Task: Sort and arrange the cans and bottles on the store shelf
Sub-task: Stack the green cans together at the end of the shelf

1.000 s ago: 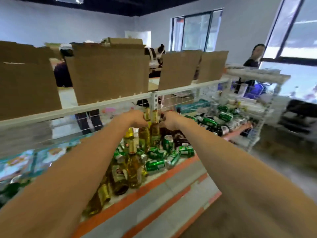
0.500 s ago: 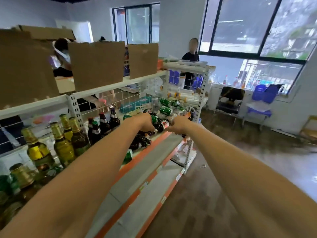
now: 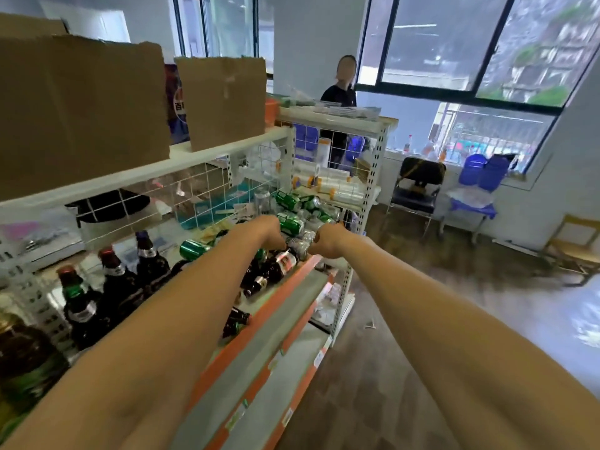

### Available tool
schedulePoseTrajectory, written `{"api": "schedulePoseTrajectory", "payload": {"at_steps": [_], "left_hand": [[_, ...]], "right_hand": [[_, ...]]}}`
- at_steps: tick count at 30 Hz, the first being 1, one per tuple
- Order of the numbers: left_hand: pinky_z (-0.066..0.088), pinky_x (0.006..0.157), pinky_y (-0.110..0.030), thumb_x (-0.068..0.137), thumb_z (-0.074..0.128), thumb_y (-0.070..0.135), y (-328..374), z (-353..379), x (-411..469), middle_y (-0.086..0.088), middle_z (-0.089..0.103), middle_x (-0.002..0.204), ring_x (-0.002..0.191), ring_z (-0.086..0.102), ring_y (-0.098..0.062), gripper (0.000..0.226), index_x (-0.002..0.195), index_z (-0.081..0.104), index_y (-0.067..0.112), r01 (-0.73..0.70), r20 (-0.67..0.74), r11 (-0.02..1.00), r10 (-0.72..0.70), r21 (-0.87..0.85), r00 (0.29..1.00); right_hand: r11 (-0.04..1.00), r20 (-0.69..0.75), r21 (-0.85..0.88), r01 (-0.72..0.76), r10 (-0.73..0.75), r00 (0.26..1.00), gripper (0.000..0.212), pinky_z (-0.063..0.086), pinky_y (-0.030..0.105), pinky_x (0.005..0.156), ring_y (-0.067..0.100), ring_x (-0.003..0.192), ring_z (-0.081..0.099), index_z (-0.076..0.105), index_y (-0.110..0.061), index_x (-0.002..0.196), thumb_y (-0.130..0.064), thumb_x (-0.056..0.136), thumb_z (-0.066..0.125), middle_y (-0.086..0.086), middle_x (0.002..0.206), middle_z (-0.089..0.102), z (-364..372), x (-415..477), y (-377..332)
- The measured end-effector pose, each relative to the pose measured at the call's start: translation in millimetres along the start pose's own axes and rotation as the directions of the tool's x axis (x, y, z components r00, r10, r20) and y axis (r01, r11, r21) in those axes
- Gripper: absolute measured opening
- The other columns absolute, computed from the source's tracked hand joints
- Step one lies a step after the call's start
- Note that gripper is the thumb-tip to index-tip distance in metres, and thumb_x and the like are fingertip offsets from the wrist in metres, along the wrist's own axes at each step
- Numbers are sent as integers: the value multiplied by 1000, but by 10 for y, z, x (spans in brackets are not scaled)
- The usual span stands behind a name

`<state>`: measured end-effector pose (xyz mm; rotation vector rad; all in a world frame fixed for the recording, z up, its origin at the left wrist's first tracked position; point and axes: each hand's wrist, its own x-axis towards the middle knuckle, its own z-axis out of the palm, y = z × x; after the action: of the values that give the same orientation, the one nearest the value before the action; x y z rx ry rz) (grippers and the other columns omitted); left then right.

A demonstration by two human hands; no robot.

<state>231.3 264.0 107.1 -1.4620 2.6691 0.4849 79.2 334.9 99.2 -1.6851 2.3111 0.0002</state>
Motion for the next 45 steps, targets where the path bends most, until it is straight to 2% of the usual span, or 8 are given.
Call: {"api": "schedulePoseTrajectory", "payload": {"at_steps": [2, 8, 16, 22, 28, 35, 39, 45], "left_hand": [[53, 87, -39, 90, 66, 27, -82, -76, 329, -9, 62, 107, 96, 61, -26, 27, 108, 65, 7, 32, -10, 999, -33, -32, 999], [49, 98, -46, 90, 67, 28, -243, -54, 1145, -10, 60, 122, 108, 58, -30, 33, 116, 63, 10, 107, 35, 993, -106, -49, 994], [50, 93, -38, 92, 65, 24, -352, 41, 2067, -10, 60, 120, 102, 58, -24, 35, 123, 60, 8, 164, 67, 982, -159, -88, 985], [48, 95, -38, 92, 67, 26, -453, 141, 2671, -11, 59, 128, 113, 59, -27, 43, 129, 58, 7, 322, 73, 938, -315, -130, 946], [48, 92, -37, 91, 66, 30, -505, 281, 3101, -13, 56, 132, 115, 56, -30, 48, 132, 54, 8, 398, 109, 910, -386, -118, 916], [47, 77, -38, 93, 62, 29, -489, 475, 3155, -28, 60, 102, 101, 61, -35, 35, 104, 63, -5, 443, 134, 887, -428, -127, 894], [44, 74, -33, 92, 63, 30, -510, 444, 2938, -13, 62, 105, 90, 58, -28, 27, 95, 59, 3, 474, 129, 869, -459, -138, 879], [45, 74, -33, 93, 62, 27, -495, 242, 2195, -9, 61, 105, 92, 57, -25, 26, 108, 64, 6, 509, 24, 846, -512, -156, 859]], "right_hand": [[1000, 1, 0, 4, -4, 1000, 36, 45, 56, 98, 27, 89, 58, 57, -14, 76, -46, 92, 58, 0, 82, 58, -77, 400, -10], [998, 21, 4, 63, -63, 998, 32, 51, 35, 79, 24, 87, 62, 63, -7, 94, -39, 95, 61, 8, 97, 65, -157, 1210, 16], [996, 26, 39, 84, -85, 996, 36, 49, 33, 82, 24, 97, 61, 60, -5, 119, -32, 95, 59, 9, 114, 64, 0, 2382, 213], [995, 2, 55, 87, -88, 996, 23, 50, 35, 71, 26, 84, 58, 55, -9, 96, -30, 92, 64, 11, 103, 62, 167, 3195, 235], [989, 131, 85, 121, -131, 983, 53, 49, 41, 97, 32, 121, 54, 46, -5, 133, -28, 90, 67, 14, 140, 47, 428, 3677, 397], [972, 147, 182, 152, -179, 973, 41, 36, 24, 52, 18, 68, 53, 51, -4, 109, -33, 89, 71, 4, 81, 56, 585, 3796, 474], [955, 53, 251, 157, -176, 983, 42, 45, 30, 64, 25, 78, 56, 50, -3, 97, -35, 82, 73, 6, 80, 56, 420, 3687, 424], [898, -119, 307, 314, -291, 949, 76, 56, 44, 83, 32, 101, 63, 41, -6, 133, -41, 75, 77, 13, 117, 61, 4, 3192, 113]]}}
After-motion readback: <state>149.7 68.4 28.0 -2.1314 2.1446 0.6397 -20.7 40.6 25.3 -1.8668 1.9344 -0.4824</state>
